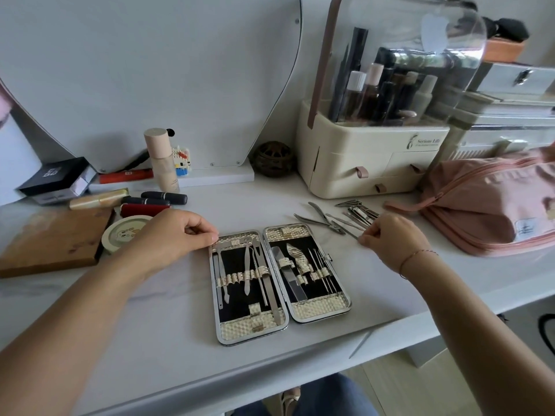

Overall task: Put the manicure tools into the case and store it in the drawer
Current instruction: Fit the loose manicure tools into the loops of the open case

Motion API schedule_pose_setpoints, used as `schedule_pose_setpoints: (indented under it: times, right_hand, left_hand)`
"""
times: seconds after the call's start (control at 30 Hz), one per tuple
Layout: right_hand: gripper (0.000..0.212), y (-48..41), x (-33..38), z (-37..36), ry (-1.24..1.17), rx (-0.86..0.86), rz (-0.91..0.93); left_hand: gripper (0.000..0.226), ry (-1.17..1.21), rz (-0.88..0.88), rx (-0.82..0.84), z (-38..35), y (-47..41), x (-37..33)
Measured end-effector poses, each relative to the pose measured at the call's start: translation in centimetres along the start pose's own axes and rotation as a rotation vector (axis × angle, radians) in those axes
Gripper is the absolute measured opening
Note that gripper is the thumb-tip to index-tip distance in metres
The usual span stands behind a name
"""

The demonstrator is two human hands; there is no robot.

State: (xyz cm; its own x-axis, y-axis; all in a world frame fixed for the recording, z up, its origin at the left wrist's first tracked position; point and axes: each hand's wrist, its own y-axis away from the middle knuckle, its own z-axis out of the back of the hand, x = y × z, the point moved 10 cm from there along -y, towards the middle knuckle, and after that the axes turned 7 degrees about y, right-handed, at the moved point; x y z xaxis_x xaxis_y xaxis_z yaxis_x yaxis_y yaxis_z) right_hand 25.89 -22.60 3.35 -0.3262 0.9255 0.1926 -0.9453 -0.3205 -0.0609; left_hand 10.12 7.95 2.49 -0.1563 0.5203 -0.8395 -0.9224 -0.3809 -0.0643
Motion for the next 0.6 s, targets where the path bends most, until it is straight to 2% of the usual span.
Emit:
schedule_pose_setpoints:
  times: [0.07, 0.23, 0.3, 0.33, 0.4, 0.47, 0.53, 0.6]
  right_hand:
    - [0.03, 0.3, 0.0, -0.3, 0.033, 0.02, -0.011]
    - [0.019, 1.0, -0.3, -0.5, -0.01, -0.035, -0.024]
    - [0.021, 0.9, -0.6, -0.1, -0.093, -0.062, -0.01]
    - [0.023, 0.9, -0.7, 0.1, -0.206, -0.059, 0.002]
    - [0.025, 1.2, -0.3, 0.0, -0.592, 0.031, 0.003]
    - [0.014, 2.0, 1.1, -0.6, -0.94, 0.192, -0.001]
    - [0.003, 3.0, 3.2, -1.2, -1.121, 0.363, 0.019]
    - [0.015, 4.0, 5.7, -1.6, -1.189, 0.504, 0.078]
  left_hand:
    - [0.011, 0.0, 0.001, 0.002, 0.0, 0.0, 0.0]
    - [0.011, -0.006, -0.004, -0.001, 0.0, 0.0, 0.0]
    - [0.011, -0.003, -0.003, 0.0, 0.0, 0.0, 0.0]
    - [0.011, -0.001, -0.002, 0.002, 0.0, 0.1, 0.0]
    - [0.009, -0.004, 0.002, 0.004, 0.0, 0.0, 0.0]
    - [0.007, -0.016, 0.003, 0.006, -0.1, 0.0, 0.0]
    - [0.007, -0.024, -0.002, 0.009, -0.1, 0.0, -0.1]
    - [0.007, -0.028, -0.002, 0.009, -0.1, 0.0, -0.1]
